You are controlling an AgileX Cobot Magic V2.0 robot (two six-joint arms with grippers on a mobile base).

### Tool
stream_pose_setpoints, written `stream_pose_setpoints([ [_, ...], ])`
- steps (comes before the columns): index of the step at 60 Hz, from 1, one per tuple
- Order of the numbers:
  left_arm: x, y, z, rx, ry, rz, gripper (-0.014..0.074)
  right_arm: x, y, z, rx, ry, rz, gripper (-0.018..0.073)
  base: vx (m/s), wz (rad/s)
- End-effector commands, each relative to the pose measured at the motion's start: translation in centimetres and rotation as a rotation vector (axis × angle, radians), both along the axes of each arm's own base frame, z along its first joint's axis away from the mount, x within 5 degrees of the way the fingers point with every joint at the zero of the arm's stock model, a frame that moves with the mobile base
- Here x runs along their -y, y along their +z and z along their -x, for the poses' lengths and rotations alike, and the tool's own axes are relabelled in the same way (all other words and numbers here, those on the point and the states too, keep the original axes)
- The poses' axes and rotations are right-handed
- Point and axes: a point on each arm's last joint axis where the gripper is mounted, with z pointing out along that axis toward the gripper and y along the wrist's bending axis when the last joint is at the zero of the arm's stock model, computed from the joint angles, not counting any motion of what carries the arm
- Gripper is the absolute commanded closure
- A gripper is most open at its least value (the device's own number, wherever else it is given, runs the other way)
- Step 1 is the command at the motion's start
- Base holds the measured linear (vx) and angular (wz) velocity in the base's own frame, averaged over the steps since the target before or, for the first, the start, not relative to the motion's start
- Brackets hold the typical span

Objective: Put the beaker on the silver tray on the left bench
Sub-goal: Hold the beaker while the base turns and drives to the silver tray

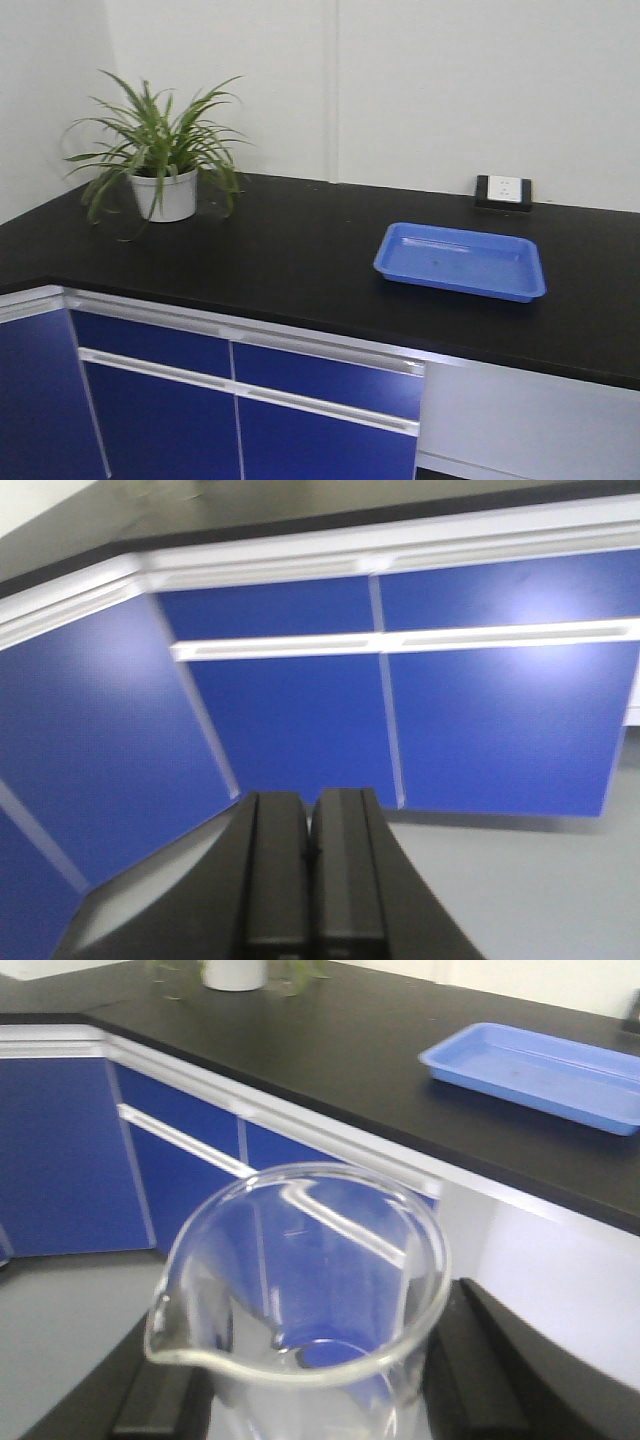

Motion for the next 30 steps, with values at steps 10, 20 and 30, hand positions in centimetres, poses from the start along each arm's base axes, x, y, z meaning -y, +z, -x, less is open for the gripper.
stream_pose_setpoints([
  [10, 0.11, 0.09, -0.2, 0.069, -0.012, 0.007, 0.0595, -0.3, 1.66, -0.1, 0.094, 0.031, -0.024, 0.0571, -0.28, 0.6],
  [20, 0.11, 0.09, -0.2, 0.069, -0.012, 0.007, 0.0595, -0.3, 1.66, -0.1, 0.094, 0.031, -0.024, 0.0571, -0.25, 0.68],
  [30, 0.11, 0.09, -0.2, 0.069, -0.012, 0.007, 0.0595, -0.3, 1.66, -0.1, 0.094, 0.031, -0.024, 0.0571, -0.23, 0.71],
])
